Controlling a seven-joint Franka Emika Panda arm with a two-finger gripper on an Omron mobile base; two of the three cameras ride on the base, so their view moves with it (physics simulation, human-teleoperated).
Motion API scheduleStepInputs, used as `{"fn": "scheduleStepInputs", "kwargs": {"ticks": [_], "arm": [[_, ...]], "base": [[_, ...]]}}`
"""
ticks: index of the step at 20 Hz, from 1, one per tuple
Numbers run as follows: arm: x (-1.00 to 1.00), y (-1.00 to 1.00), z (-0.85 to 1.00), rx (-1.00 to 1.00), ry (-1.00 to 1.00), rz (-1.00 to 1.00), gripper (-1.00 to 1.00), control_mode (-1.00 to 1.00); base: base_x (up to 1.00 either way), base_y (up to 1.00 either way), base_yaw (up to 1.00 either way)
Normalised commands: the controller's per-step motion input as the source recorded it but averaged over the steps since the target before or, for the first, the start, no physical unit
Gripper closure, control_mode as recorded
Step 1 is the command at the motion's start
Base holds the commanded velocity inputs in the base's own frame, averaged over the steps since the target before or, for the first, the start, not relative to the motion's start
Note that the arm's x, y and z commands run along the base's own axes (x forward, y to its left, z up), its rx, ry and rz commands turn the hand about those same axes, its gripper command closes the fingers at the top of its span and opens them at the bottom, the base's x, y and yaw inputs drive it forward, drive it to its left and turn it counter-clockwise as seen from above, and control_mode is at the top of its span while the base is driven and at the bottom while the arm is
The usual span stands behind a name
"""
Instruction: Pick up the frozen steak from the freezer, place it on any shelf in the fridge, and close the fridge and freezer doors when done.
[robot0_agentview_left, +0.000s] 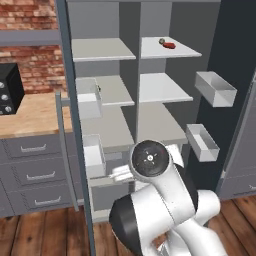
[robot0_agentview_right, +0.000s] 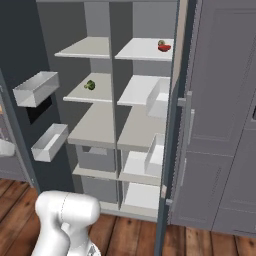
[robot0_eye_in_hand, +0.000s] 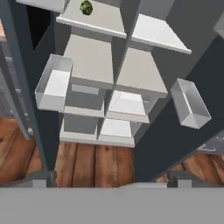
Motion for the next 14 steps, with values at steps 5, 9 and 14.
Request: {"fn": "scheduleStepInputs", "kwargs": {"ticks": [5, 9, 14], "arm": [[0.0, 1.0, 0.0, 0.0, -0.51, 0.0, -1.0, -1.0], [0.02, 1.0, 0.0, 0.0, -0.53, 0.0, -1.0, -1.0], [0.38, 1.0, 0.0, 0.0, -0.47, -0.03, -1.0, -1.0]], "base": [[0.0, 0.0, 0.0], [0.0, 0.0, 0.0], [0.0, 0.0, 0.0]]}}
